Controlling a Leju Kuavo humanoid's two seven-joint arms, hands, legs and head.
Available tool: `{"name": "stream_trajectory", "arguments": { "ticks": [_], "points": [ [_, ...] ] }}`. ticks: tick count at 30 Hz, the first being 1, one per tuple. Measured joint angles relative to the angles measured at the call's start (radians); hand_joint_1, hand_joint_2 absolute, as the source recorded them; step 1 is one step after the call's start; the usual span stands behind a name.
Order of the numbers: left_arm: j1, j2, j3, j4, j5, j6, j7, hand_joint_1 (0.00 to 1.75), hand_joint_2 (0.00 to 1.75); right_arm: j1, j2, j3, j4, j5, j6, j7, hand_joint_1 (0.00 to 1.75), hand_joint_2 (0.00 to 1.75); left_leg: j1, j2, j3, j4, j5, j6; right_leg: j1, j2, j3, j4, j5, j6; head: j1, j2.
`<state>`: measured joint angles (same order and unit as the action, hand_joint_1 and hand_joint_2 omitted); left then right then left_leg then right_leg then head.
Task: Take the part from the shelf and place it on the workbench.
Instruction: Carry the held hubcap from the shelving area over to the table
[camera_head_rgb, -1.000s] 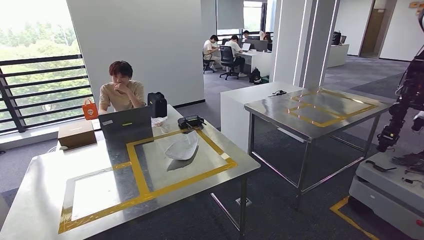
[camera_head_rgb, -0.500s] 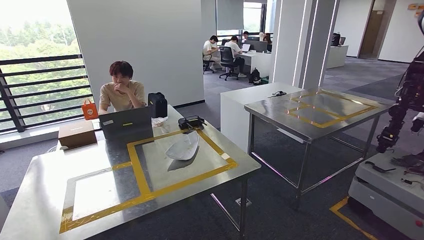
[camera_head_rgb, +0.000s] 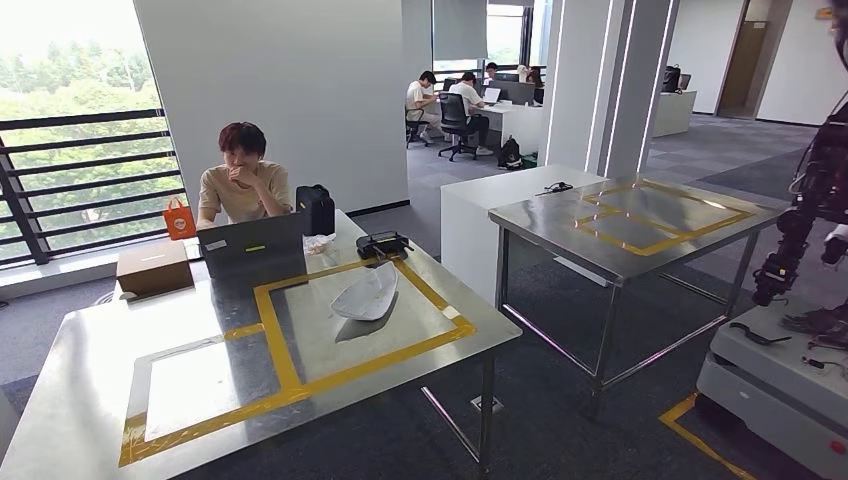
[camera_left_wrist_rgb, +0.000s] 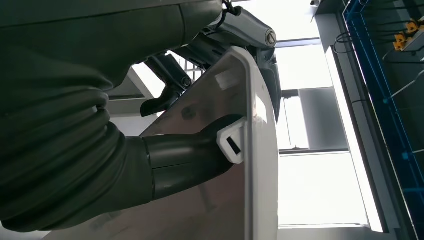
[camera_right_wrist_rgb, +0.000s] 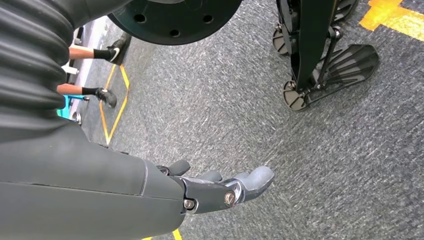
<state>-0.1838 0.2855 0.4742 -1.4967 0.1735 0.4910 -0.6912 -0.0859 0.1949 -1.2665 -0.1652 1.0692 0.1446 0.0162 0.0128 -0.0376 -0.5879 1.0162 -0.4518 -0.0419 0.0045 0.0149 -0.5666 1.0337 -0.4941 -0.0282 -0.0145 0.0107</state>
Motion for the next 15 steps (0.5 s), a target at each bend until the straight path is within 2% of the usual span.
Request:
{"name": "stream_trajectory", "arguments": {
  "ticks": [7, 11, 13, 15],
  "points": [
    [-0.011, 0.004, 0.000, 0.015, 0.000, 0.000, -0.001, 1.75, 1.75, 0.000, 0.000, -0.001, 0.000, 0.000, 0.000, 0.000, 0.00, 1.75, -0.001, 0.000, -0.001, 0.002, -0.001, 0.002, -0.001, 0.000, 0.000, -0.001, 0.001, 0.002, 0.000, 0.000],
    [-0.019, 0.006, 0.000, 0.019, 0.000, 0.000, -0.003, 1.75, 1.75, -0.001, 0.003, -0.003, 0.000, 0.001, -0.002, 0.000, 0.00, 1.75, -0.005, 0.000, -0.003, 0.007, -0.006, 0.020, -0.006, 0.000, 0.001, -0.005, 0.002, 0.013, 0.000, 0.000],
    [-0.023, 0.010, 0.000, 0.020, 0.000, 0.000, -0.003, 1.75, 1.75, -0.002, 0.004, -0.003, 0.000, 0.001, -0.003, 0.000, 0.00, 1.75, -0.002, 0.001, 0.006, -0.011, 0.002, 0.027, -0.004, 0.000, 0.005, -0.008, 0.001, 0.020, 0.000, 0.000],
    [-0.029, 0.011, 0.000, 0.021, -0.001, 0.000, -0.004, 1.75, 1.75, -0.003, 0.005, -0.004, 0.000, 0.000, -0.005, 0.000, 0.00, 1.75, 0.005, 0.004, 0.019, -0.034, 0.013, 0.034, -0.003, -0.002, -0.014, 0.039, -0.028, 0.029, 0.001, 0.000]
  ]
}}
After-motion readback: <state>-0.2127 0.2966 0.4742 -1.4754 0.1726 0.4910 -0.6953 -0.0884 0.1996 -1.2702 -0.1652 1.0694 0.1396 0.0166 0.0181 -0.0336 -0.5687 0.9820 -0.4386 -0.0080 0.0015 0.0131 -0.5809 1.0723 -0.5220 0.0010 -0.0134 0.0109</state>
